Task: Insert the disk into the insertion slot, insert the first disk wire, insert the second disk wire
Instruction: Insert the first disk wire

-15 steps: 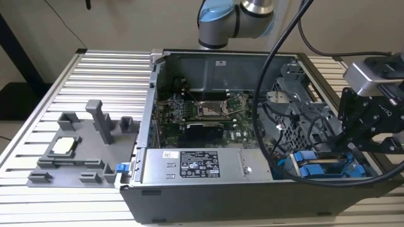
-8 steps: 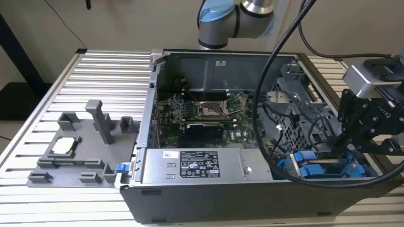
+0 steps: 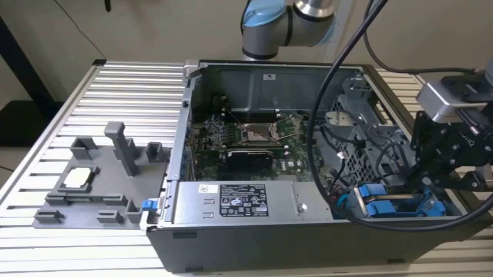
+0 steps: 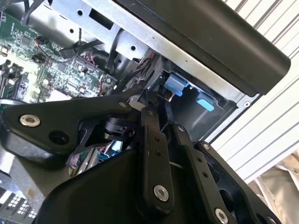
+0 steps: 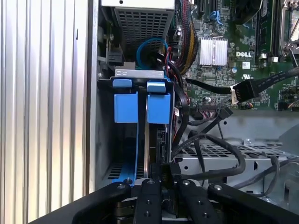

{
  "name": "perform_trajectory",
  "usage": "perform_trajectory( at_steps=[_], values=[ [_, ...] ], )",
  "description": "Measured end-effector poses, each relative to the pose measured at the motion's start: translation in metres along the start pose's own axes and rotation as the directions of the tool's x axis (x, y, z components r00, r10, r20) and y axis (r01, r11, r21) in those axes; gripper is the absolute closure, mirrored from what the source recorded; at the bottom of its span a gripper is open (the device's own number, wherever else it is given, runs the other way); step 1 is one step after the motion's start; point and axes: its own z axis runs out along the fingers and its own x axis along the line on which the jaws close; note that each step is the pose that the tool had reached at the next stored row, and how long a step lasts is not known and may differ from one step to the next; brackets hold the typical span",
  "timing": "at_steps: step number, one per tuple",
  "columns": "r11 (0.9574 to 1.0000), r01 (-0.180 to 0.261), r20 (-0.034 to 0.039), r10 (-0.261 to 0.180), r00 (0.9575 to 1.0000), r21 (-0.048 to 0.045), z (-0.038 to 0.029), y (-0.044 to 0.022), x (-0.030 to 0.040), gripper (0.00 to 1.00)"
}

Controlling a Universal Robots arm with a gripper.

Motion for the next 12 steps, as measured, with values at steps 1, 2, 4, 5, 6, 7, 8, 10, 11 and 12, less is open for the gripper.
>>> perform_trajectory(
  at_steps=[1,2,4,5,6,7,8,10,11,12],
  values=[
    [1.0000,0.000,0.0001,0.000,1.0000,0.0000,0.0003,0.0000,0.0000,0.81],
    [1.0000,0.000,0.0004,0.000,1.0000,0.0000,0.0007,0.0000,0.0000,0.81],
    [1.0000,0.000,0.0006,0.000,1.0000,0.0000,0.0014,-0.0001,0.0001,0.81],
    [1.0000,0.000,0.0004,0.000,1.0000,0.0000,0.0018,-0.0001,0.0001,0.81],
    [1.0000,0.000,0.0002,0.000,1.0000,0.0000,0.0024,-0.0002,0.0001,0.81],
    [1.0000,0.000,0.0000,0.000,1.0000,0.0000,0.0031,-0.0002,0.0002,0.81],
    [1.0000,0.000,0.0000,0.000,1.0000,0.0000,0.0038,-0.0003,0.0003,0.81],
    [1.0000,0.000,0.0024,0.000,1.0000,-0.0001,0.0063,-0.0006,0.0005,0.81],
    [1.0000,0.000,0.0016,0.000,1.0000,-0.0001,0.0065,-0.0007,0.0006,0.81],
    [1.0000,0.000,0.0005,0.000,1.0000,0.0000,0.0067,-0.0008,0.0008,0.81]
  ],
)
